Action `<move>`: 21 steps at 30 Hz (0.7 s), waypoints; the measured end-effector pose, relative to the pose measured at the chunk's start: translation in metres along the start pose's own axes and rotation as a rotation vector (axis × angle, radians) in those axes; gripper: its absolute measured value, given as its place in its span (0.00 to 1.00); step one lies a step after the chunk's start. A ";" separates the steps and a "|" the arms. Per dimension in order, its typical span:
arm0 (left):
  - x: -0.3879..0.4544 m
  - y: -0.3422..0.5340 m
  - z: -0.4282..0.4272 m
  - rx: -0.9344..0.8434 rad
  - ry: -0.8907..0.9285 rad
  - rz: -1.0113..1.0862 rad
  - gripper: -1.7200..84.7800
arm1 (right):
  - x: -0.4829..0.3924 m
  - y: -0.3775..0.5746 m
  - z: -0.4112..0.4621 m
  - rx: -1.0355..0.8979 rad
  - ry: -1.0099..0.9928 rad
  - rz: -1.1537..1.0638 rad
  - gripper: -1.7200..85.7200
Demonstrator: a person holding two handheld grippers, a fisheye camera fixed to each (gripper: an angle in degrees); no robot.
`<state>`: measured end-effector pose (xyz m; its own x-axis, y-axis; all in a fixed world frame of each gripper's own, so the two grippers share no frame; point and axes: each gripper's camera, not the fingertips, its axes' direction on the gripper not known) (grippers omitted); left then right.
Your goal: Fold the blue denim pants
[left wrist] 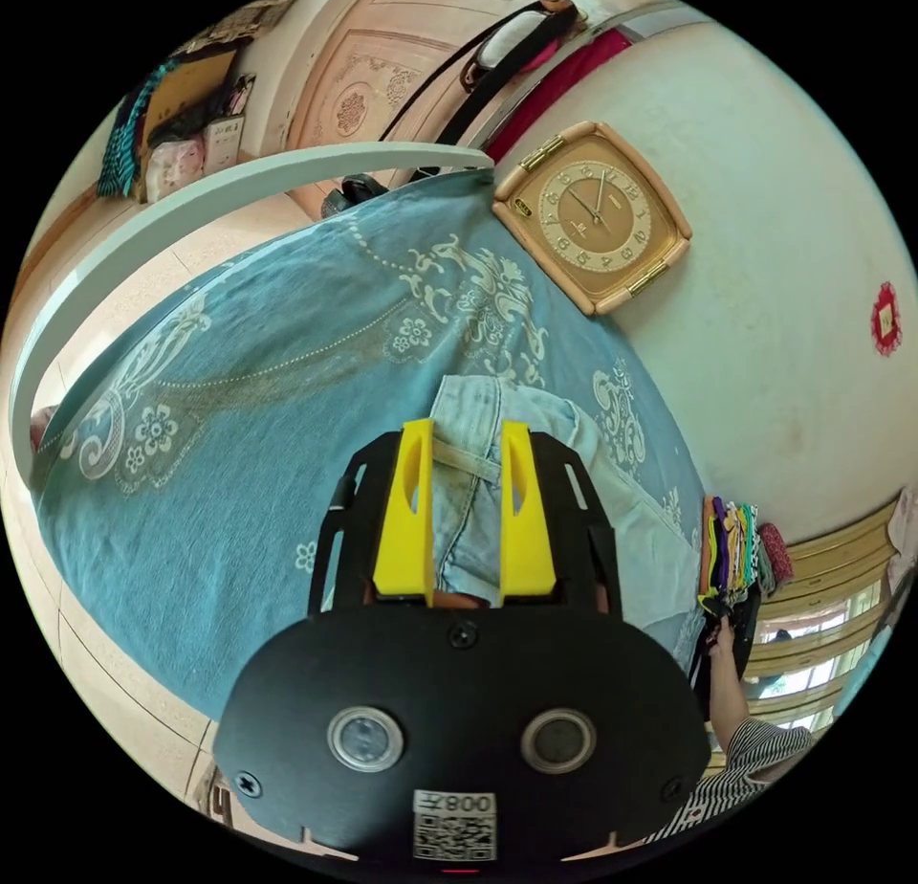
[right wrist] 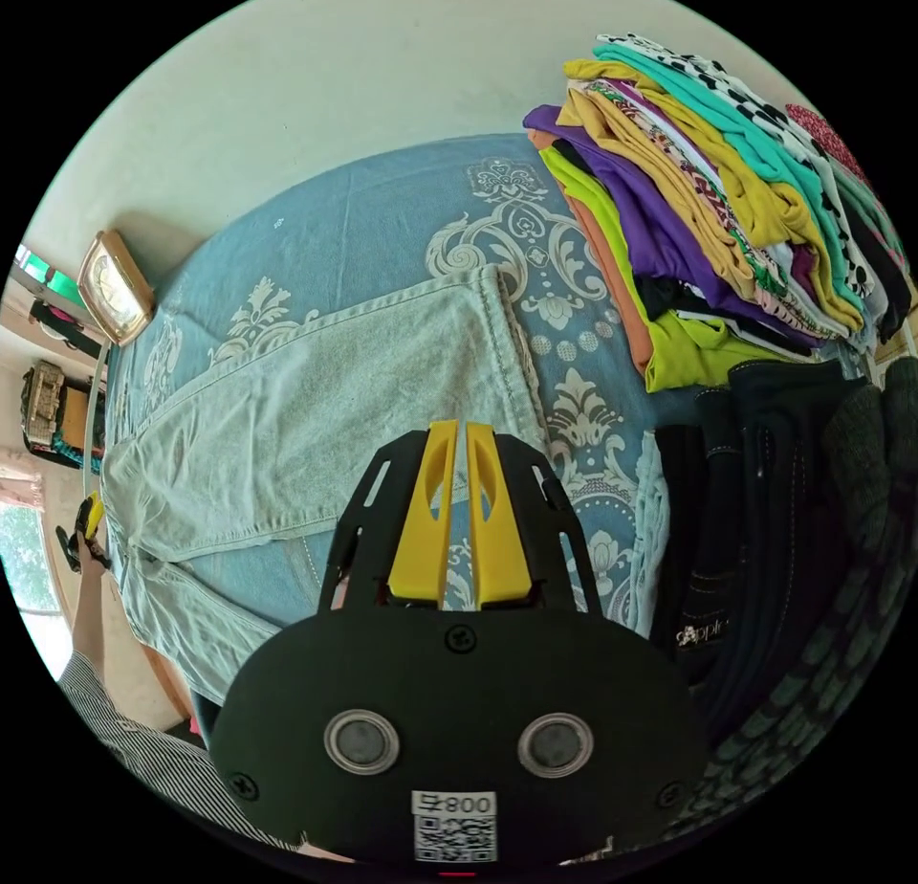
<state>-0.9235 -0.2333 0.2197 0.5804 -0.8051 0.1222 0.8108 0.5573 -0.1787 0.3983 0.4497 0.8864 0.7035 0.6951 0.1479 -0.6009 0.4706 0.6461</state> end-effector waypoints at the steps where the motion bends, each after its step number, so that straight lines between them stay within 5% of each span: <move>1: 0.000 0.002 -0.003 0.047 0.007 -0.001 0.14 | -0.001 -0.002 0.001 -0.006 -0.003 0.000 0.05; 11: -0.024 0.014 0.029 -0.130 0.086 -0.020 0.07 | -0.015 -0.031 0.008 -0.010 0.058 0.029 0.12; 21: 0.009 0.045 -0.046 0.097 0.161 0.147 0.05 | -0.027 -0.038 0.007 -0.055 0.170 0.022 0.04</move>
<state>-0.8851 -0.2245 0.1679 0.6795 -0.7315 -0.0573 0.7265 0.6816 -0.0870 0.4045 0.4090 0.8626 0.6182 0.7855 0.0296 -0.6385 0.4798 0.6018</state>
